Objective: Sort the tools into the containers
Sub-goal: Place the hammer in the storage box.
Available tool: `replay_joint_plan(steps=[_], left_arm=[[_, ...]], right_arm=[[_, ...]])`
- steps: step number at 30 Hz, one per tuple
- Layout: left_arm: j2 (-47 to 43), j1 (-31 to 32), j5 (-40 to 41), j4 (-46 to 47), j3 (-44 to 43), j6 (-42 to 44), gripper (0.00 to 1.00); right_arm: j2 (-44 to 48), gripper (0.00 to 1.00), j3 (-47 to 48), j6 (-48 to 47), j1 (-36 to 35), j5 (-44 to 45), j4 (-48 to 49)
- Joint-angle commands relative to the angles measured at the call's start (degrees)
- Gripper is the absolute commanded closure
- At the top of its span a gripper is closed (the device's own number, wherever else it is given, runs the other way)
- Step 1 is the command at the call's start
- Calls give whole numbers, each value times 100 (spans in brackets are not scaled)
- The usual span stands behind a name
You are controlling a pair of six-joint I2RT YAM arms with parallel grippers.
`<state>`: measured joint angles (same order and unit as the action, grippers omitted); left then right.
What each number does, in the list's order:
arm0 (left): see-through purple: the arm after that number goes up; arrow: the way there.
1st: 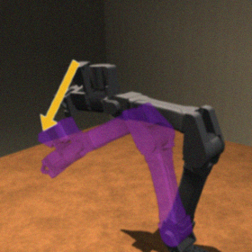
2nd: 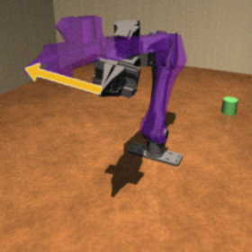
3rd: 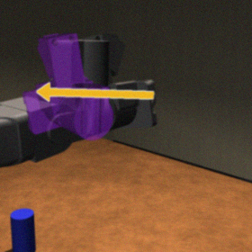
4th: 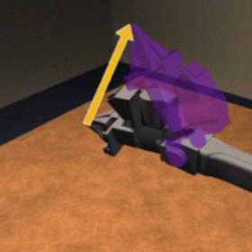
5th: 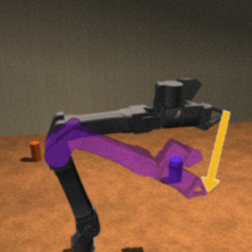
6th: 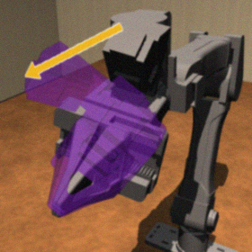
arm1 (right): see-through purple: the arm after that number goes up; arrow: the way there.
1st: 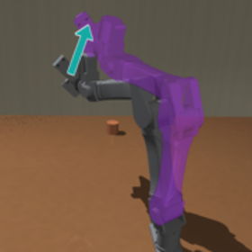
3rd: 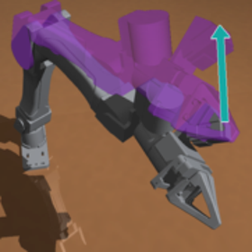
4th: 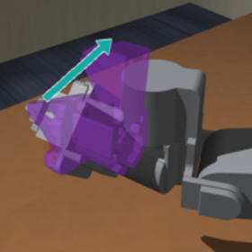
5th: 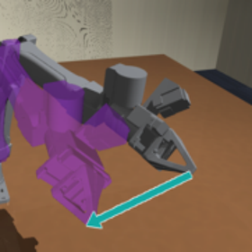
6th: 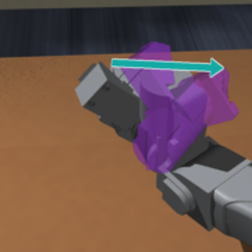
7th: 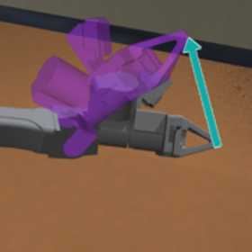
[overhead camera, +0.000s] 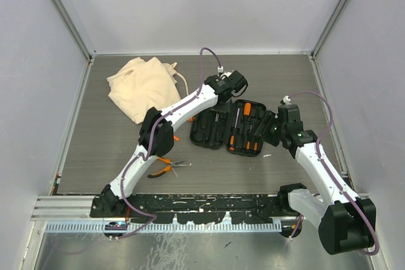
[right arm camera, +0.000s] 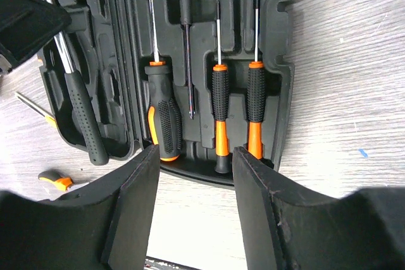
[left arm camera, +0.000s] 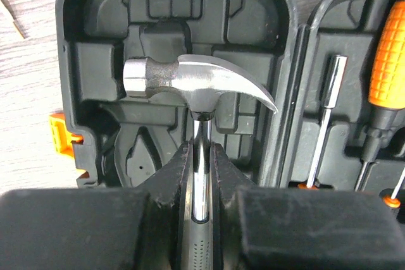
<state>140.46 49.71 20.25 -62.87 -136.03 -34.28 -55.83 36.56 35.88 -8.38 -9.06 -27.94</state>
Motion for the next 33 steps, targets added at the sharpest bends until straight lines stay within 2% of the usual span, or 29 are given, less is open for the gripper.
replay_joint_plan(steps=[1, 13, 20, 28, 33], left_arm=[[26, -67, 217, 230, -505, -97, 100], [177, -211, 107, 410, -458, -194, 99], [126, -242, -4, 709, -339, -120, 76], [150, -298, -206, 806, -317, -44, 73], [-336, -300, -375, 1168, 221, 104, 67]], right_arm=[[125, 45, -4, -90, 32, 40, 58], [118, 45, -41, -107, 32, 19, 16], [125, 45, -56, -116, 31, 41, -2], [148, 45, -40, -102, 30, 35, -33], [154, 45, 0, -106, 30, 74, -33]])
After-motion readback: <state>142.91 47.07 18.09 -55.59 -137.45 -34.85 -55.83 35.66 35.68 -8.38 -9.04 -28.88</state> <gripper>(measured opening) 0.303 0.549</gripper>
